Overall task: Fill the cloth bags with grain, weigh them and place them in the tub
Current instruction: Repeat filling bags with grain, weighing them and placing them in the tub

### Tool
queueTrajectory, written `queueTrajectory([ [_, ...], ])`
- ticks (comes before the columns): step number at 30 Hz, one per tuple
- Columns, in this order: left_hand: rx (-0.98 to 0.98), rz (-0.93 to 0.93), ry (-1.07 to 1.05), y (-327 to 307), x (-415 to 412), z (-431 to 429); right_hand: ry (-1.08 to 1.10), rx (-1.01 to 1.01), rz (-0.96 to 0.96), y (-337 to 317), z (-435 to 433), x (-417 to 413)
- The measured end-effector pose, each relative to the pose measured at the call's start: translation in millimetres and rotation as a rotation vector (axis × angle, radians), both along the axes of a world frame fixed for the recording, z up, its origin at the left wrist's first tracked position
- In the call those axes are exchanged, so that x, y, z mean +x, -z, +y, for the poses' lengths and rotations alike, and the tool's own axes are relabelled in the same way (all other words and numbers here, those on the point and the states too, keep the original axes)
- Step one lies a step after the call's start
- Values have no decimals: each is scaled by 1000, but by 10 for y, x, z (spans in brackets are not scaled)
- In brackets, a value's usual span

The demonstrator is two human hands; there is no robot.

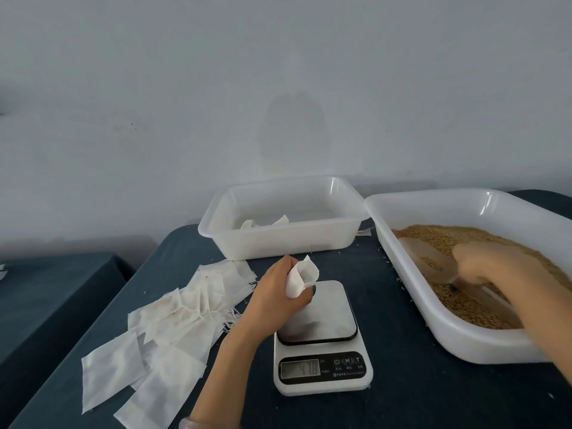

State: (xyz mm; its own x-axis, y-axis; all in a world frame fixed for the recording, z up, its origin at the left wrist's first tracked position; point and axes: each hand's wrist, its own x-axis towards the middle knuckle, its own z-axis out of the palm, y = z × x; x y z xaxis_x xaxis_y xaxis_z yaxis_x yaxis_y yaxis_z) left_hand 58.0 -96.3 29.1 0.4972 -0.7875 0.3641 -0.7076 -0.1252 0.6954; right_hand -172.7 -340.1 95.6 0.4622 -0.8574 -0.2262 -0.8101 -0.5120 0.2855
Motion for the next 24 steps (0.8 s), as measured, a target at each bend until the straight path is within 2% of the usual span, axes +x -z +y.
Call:
queueTrajectory([
  [8, -8, -6, 1, 33, 22, 0, 80, 172, -2, -107, 70, 119],
  [14, 16, 1, 4, 45, 17, 0, 106, 187, -300, -86, -81, 98],
  [17, 15, 2, 15, 38, 9, 0, 111, 79, -442, -46, -166, 175],
  [19, 21, 1, 20, 37, 3, 6, 143, -10, -438, -31, -165, 256],
  [24, 15, 15, 21, 21, 2, 13, 114, 24, -314, 145, -166, 365],
])
